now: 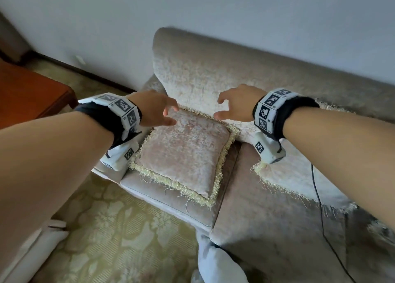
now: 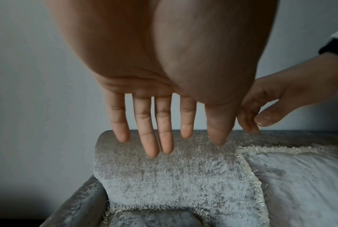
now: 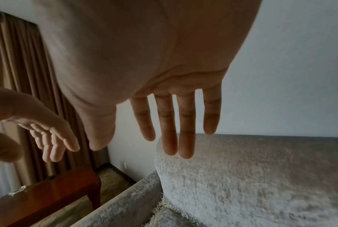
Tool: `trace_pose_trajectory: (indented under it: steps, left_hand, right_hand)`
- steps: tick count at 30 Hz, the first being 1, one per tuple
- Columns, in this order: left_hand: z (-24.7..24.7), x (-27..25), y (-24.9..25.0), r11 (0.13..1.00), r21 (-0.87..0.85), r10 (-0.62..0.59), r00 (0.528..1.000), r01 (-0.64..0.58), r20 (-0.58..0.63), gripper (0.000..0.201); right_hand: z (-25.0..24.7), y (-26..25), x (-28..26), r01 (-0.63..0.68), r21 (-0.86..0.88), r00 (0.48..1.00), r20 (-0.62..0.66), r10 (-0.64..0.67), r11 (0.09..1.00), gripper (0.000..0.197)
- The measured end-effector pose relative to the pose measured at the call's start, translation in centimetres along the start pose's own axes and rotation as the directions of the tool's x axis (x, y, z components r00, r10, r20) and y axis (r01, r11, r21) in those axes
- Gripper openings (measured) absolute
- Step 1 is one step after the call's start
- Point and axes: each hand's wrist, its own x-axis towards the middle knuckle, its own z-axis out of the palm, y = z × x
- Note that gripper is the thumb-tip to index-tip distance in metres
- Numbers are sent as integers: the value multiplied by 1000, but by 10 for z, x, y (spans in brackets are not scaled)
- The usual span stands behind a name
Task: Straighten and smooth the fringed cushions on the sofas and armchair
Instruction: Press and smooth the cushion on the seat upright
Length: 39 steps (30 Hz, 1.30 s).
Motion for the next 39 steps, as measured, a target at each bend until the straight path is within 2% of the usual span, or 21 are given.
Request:
trace_pose_trajectory:
  steps: [6, 10, 13, 16, 21, 24, 27, 31, 36, 39]
  left_hand:
    - [7, 64, -37, 997, 49, 50, 998, -52, 36, 51]
    - [26, 124, -71, 998, -31, 60, 994, -57, 93, 53]
    - [57, 168, -97, 992, -119, 51, 998, -45, 47, 55]
    - [103, 207, -125, 954, -301, -20, 1000, 18, -5, 59]
    - [179, 266, -162, 913, -402, -82, 997, 75, 0, 63]
    - [227, 302, -177, 869, -482, -127, 992, 113, 5, 71]
    - [274, 331, -189, 808, -558, -200, 979, 188, 41, 72]
    - [330, 349, -205, 757, -608, -236, 968, 239, 86, 80]
    - [376, 362, -221, 761, -572, -260, 952, 306, 164, 97]
    - [387, 368, -220, 712, -623, -260, 945, 325, 196, 103]
  right_hand:
    - [26, 5, 68, -59, 71, 998, 29, 57, 996, 67]
    - [57, 11, 123, -116, 173, 989, 110, 98, 978, 68]
    - [91, 17, 152, -196, 294, 976, 147, 158, 936, 72]
    - [139, 18, 169, -293, 433, 956, 123, 266, 853, 72]
    - [232, 14, 189, -441, 581, 878, 123, 463, 684, 74]
    - [294, 9, 205, -526, 677, 788, 158, 596, 516, 94]
    - [348, 3, 212, -586, 728, 685, 210, 697, 356, 85]
    - [399, -12, 214, -628, 738, 621, 286, 730, 245, 90]
    - [438, -35, 228, -630, 764, 585, 347, 733, 141, 92]
    - [451, -41, 236, -596, 799, 583, 369, 724, 73, 92]
